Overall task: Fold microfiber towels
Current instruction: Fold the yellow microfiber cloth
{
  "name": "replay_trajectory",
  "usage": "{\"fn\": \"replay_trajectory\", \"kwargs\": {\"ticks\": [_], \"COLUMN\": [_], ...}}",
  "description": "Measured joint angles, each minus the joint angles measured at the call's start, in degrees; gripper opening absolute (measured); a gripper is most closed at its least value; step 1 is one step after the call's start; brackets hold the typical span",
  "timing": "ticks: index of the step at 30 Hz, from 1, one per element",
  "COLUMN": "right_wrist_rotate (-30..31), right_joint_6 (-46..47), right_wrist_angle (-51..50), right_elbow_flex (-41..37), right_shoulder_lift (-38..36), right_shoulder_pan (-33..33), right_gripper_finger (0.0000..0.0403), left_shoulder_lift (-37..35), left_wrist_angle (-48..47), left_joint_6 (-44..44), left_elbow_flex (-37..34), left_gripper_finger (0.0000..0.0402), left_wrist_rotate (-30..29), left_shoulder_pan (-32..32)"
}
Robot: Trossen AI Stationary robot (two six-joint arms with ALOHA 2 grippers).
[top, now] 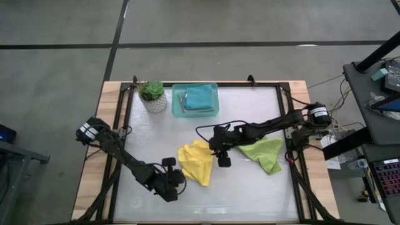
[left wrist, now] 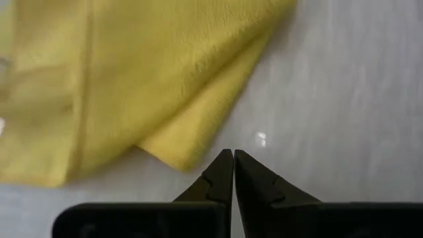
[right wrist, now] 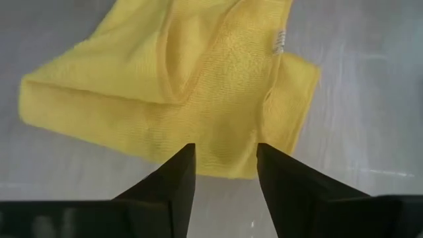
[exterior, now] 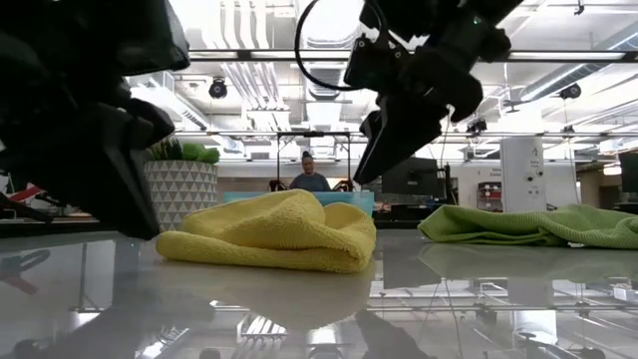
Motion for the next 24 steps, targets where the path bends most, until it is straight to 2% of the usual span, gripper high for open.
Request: {"fn": "replay_trajectory", "kwargs": {"ticks": [6,18,24], "right_wrist_rotate": [0.04,1.87,2.8], "right_joint_6": [0.22,0.05,1.31], "right_wrist_angle": [5.55,13.13,12.27], "right_elbow_flex": [-0.68,-0.77,-0.81], "right_shoulder_lift": [0.62,5.37,7.8], "right_shoulder_pan": [-0.17,-1.8,-3.23], "right_gripper_finger": [0.0178,0.018,0.0166], "left_shoulder_lift": [-0.2,0.61,0.61], "left_wrist_angle": [0.73,15.28,21.42], "left_joint_6": [2.98,4.33,3.9], "left_elbow_flex": [-0.34,-8.06,-11.7], "left_gripper_finger": [0.0001,0.0001,0.0001], "left_wrist_rotate": [-7.88,-8.61,-8.56], "left_shoulder_pan": [0.0,0.55,0.72]}}
